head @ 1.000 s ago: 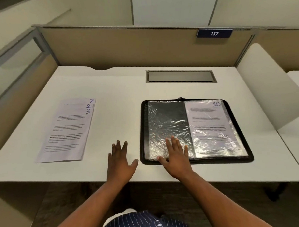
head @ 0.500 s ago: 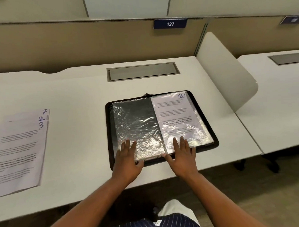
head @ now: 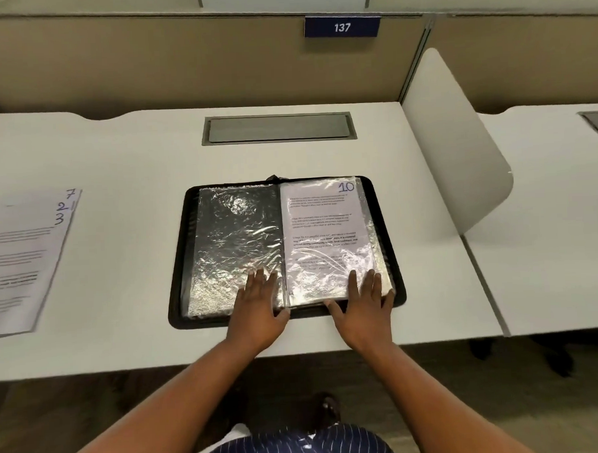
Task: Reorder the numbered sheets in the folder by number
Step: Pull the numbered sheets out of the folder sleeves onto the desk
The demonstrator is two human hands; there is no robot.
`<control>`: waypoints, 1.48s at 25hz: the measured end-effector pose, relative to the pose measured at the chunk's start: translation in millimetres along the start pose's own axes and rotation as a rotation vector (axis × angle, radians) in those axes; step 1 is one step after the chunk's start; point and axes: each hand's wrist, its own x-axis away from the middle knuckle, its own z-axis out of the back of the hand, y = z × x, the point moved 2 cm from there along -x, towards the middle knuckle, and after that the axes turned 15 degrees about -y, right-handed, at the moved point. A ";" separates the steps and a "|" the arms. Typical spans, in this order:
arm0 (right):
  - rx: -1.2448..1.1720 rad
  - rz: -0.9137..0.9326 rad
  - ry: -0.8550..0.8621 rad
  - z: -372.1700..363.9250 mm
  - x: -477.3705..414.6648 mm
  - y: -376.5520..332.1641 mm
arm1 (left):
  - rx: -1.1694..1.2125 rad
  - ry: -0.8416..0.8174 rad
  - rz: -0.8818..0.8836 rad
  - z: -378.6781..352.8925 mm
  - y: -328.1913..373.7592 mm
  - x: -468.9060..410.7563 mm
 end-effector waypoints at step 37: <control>0.012 0.024 0.048 2.2 16.1 -16.0 | 0.013 0.073 -0.150 27.5 17.4 -6.0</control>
